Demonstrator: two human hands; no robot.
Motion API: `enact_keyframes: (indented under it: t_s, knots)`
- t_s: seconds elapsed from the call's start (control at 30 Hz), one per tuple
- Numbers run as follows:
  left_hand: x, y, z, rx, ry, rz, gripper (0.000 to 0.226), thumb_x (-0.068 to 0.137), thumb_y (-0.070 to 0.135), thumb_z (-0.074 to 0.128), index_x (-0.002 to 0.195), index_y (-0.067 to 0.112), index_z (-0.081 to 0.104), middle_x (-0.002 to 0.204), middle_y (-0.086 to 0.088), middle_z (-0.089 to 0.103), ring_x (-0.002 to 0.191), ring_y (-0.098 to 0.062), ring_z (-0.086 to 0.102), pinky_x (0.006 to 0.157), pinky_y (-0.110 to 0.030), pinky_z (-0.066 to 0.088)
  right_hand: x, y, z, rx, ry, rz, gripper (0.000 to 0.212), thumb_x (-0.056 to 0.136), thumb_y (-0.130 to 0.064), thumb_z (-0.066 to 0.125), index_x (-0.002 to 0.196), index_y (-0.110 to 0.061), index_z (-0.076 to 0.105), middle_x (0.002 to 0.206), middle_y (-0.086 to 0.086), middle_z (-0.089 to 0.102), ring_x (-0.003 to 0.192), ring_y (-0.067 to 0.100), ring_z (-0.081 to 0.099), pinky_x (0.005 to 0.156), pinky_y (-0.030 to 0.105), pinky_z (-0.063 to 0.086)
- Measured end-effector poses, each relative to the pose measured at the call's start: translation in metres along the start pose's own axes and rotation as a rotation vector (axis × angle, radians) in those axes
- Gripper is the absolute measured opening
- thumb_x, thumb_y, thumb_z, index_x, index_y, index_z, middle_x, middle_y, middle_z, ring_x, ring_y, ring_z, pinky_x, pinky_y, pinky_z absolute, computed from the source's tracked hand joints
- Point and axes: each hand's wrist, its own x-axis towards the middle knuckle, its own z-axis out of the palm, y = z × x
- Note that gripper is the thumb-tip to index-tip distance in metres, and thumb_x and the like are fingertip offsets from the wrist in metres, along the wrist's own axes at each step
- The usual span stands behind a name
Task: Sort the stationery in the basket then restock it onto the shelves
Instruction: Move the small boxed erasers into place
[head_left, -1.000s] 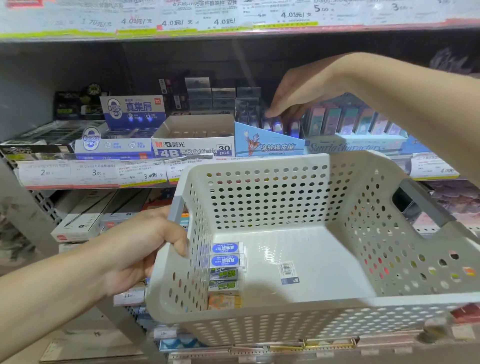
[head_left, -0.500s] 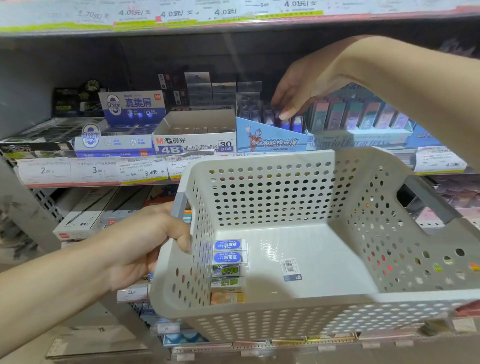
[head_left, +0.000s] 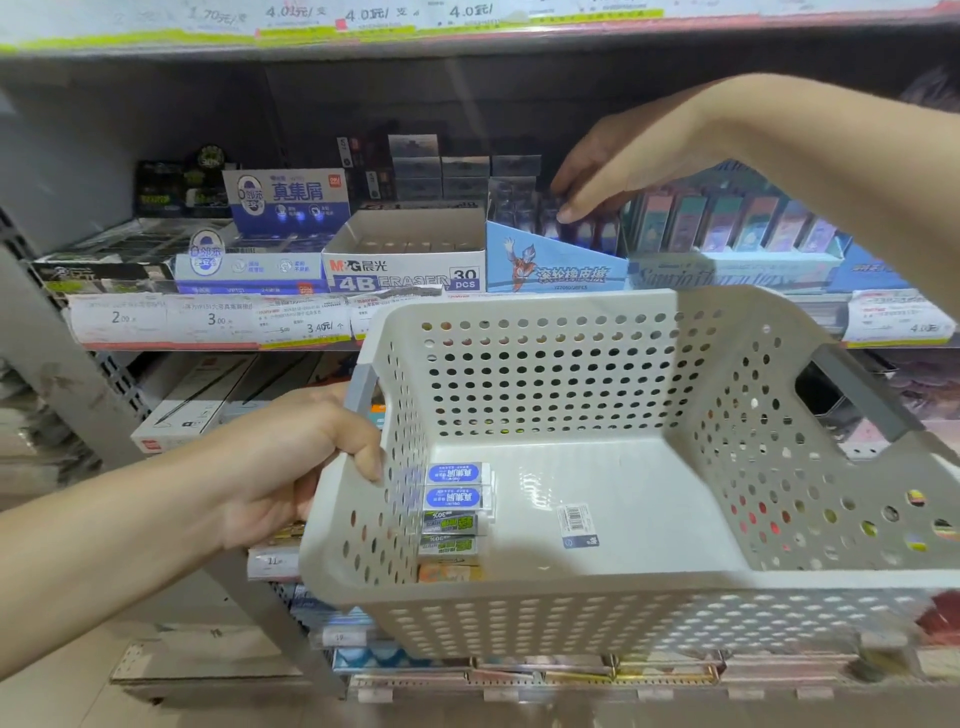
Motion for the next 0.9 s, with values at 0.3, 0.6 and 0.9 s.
enact_keyframes:
  t_s: [0.3,0.6,0.9]
  knots:
    - [-0.004,0.0,0.008,0.023,0.03,0.003,0.064,0.036,-0.002,0.054,0.098,0.009,0.066,0.073,-0.015,0.067,0.062,-0.031,0.063,0.068,-0.039,0.049,-0.023,-0.002,0.045,-0.16,0.567,-0.329,0.022,0.092,-0.028,0.049,0.1,-0.011,0.062,0.093,0.002,0.058,0.087,0.022,0.056,0.077,0.034,0.047]
    - [-0.007,0.005,0.025,0.018,0.079,-0.014,0.061,0.037,-0.001,0.054,0.096,0.007,0.065,0.084,-0.021,0.057,0.074,-0.033,0.053,0.062,-0.03,0.041,-0.042,-0.038,0.152,-0.215,-0.119,-0.534,0.031,0.082,-0.033,0.063,0.107,-0.016,0.058,0.102,0.001,0.063,0.09,0.021,0.058,0.069,0.026,0.044]
    - [-0.014,0.008,0.04,-0.008,0.111,0.001,0.045,0.043,-0.002,0.051,0.082,0.015,0.066,0.072,-0.017,0.057,0.061,-0.028,0.053,0.061,-0.03,0.042,-0.008,-0.046,0.184,-0.169,-0.426,-0.451,0.077,0.073,-0.024,0.078,0.138,-0.007,0.04,0.125,0.005,0.058,0.094,0.02,0.056,0.074,0.023,0.043]
